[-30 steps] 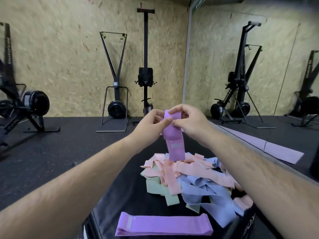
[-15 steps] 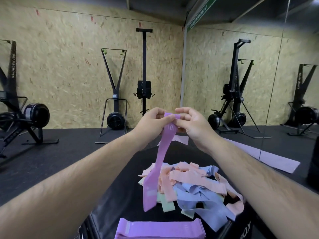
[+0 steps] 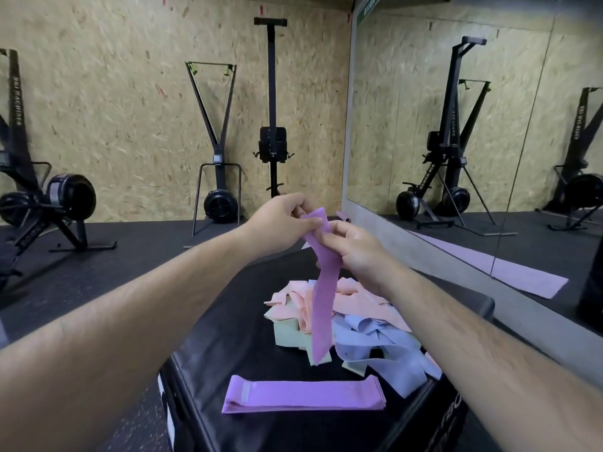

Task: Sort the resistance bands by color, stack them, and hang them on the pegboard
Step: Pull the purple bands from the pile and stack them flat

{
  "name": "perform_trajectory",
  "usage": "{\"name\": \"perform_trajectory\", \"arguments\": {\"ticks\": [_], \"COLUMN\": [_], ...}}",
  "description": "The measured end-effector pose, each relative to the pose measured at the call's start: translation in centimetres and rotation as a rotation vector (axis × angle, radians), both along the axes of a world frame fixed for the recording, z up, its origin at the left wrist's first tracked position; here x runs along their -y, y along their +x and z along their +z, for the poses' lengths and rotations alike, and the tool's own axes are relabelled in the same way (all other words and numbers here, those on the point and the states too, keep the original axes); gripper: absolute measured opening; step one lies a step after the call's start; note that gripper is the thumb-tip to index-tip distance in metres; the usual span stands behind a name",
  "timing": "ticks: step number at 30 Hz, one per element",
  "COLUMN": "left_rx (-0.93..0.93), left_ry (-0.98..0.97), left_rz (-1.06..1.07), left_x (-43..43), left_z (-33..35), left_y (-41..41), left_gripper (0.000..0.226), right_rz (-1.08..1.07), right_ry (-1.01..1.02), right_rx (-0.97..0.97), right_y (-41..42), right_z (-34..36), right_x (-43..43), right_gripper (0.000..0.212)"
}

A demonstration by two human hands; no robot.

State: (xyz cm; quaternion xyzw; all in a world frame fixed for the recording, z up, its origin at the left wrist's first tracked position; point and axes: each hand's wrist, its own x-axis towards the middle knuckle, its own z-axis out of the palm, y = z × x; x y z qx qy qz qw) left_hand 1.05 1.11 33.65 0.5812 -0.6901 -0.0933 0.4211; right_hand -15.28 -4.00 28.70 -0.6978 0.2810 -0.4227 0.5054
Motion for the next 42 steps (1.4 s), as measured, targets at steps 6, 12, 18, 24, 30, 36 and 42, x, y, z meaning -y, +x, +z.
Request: {"name": "perform_trajectory", "arguments": {"ticks": [6, 12, 18, 24, 30, 36, 42], "left_rx": [-0.078, -0.369, -0.496, -0.494, -0.430, -0.308, -0.188], "left_ry": [0.089, 0.197, 0.294, 0.399, 0.463, 0.465, 0.451], "left_rz": [0.105, 0.200, 0.262, 0.325, 0.374, 0.419, 0.430], "left_x": [-0.4, -1.2, -2.2, -3.8, -4.7, -4.9, -5.1], "left_z": [-5.7, -12.4, -18.1, -22.8, -26.2, -27.8, -29.2], "left_y": [3.2, 7.6, 10.1, 11.3, 10.2, 9.6, 9.5], "left_gripper": [0.019, 0.017, 0.017, 0.019, 0.025, 0.019, 0.017], "right_rz": [0.088, 0.055, -0.024, -0.102, -0.165, -0.245, -0.250], "right_ry": [0.084, 0.086, 0.056, 0.156, 0.211, 0.066, -0.002], "right_rx": [-0.196, -0.481, -0.777, -0.629, -0.610, -0.758, -0.848], "right_y": [-0.8, -3.3, -6.7, -9.7, -10.7, -10.0, -9.8], "right_z": [-5.2, -9.1, -11.7, -15.6, -19.1, -20.8, -22.4], "right_x": [0.6, 1.6, 2.2, 3.3, 2.8, 1.9, 2.2], "right_gripper": [0.015, 0.026, 0.022, 0.014, 0.022, 0.017, 0.016]}}
